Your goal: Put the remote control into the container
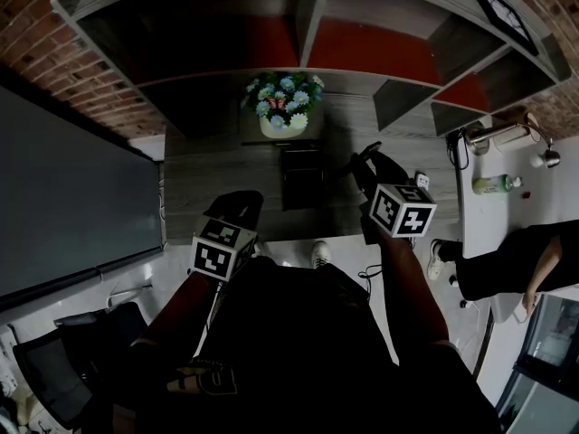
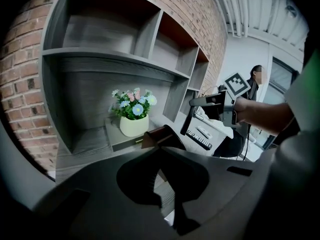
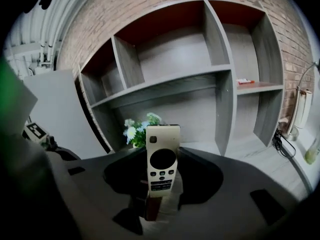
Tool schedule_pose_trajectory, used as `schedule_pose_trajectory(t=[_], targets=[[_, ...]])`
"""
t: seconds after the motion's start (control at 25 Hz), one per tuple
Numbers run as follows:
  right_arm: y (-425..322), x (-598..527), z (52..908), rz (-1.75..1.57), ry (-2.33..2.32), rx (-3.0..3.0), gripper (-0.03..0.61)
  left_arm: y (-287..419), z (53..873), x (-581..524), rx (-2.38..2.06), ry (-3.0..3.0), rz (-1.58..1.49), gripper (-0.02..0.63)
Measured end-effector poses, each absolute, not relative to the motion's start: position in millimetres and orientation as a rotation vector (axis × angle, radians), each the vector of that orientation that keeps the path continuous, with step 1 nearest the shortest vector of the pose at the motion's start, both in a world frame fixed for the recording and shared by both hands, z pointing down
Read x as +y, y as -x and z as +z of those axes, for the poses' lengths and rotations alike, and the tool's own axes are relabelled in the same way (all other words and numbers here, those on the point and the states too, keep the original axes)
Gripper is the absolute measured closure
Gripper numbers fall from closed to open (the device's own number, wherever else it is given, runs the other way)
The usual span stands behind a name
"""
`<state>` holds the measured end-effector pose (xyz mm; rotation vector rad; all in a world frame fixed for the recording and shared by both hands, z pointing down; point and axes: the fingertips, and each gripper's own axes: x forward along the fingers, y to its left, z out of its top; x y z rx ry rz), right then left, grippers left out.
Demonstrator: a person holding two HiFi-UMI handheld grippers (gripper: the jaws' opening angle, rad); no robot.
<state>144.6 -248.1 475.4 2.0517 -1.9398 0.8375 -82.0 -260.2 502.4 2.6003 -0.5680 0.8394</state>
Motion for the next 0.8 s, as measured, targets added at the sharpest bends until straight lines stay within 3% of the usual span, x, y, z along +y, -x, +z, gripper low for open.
schedule_pose_trajectory(t=[0.28, 0.8], targets=[[-99.7, -285.5, 441.6, 0.748, -2.061, -2.086, 0.385, 93.3, 496.8, -259.4, -0.583, -2.609, 0.824, 0.607], [-74.3, -304.5, 545.0, 0.901, -1.916, -1.874, 0.385, 110.7, 500.3, -242.7, -0.595, -2.583, 0.824, 0.607]])
